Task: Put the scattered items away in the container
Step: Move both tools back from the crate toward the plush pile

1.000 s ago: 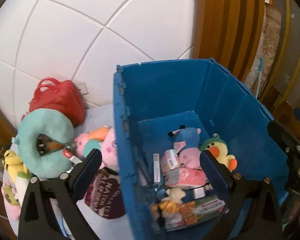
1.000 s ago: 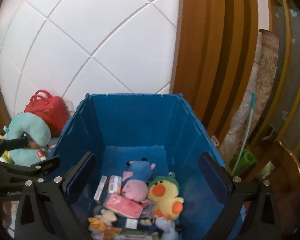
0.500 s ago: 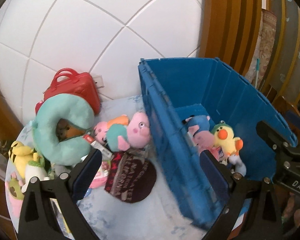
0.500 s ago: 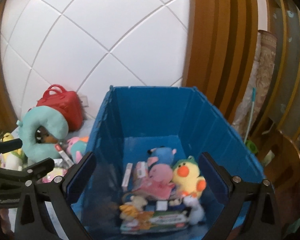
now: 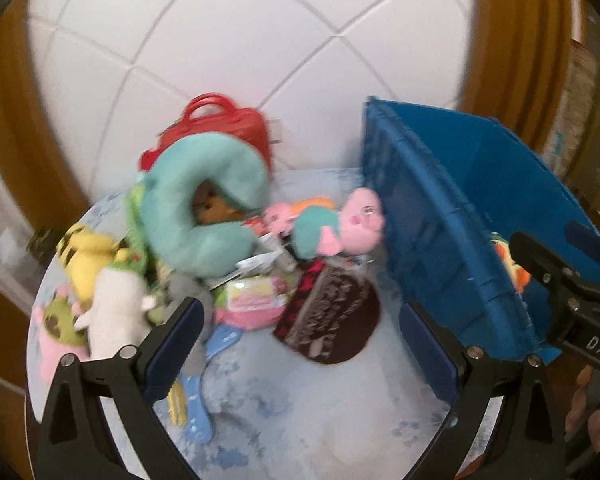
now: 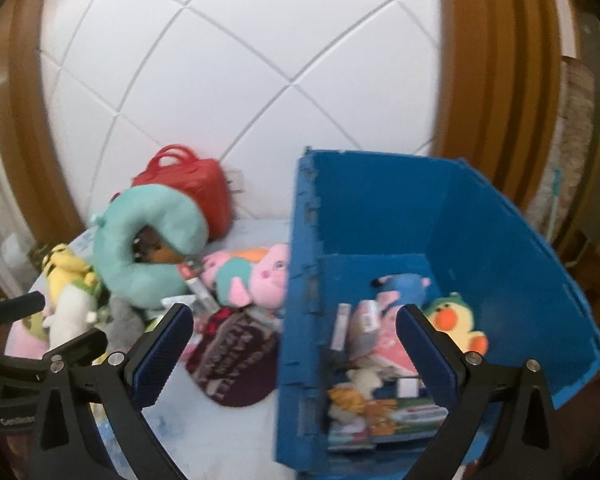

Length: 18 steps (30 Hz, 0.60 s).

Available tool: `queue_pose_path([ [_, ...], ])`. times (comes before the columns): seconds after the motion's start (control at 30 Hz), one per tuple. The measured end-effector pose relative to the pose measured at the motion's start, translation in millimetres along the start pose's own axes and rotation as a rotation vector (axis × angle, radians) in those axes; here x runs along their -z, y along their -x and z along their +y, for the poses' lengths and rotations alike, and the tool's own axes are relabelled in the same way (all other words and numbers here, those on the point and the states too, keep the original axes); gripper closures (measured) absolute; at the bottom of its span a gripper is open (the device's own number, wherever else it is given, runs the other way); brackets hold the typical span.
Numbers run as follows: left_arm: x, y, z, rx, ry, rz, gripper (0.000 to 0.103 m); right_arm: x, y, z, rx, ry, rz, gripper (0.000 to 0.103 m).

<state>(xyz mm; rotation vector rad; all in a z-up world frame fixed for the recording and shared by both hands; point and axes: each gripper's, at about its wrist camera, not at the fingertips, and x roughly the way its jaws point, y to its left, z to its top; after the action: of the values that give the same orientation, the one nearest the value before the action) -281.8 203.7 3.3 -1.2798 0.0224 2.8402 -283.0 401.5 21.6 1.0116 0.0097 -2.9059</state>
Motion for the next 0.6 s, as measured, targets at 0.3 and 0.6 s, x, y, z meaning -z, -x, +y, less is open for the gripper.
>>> queue_pose_path([
  [0.3, 33, 12, 91, -0.115, 0.148, 0.022, 0.003, 18, -21, 67, -0.109, 0.078, 0.055, 0.000],
  [0.6, 66, 8, 191, -0.156, 0.181, 0.050, 0.003, 32, -30, 171, -0.164, 0.135, 0.085, 0.000],
])
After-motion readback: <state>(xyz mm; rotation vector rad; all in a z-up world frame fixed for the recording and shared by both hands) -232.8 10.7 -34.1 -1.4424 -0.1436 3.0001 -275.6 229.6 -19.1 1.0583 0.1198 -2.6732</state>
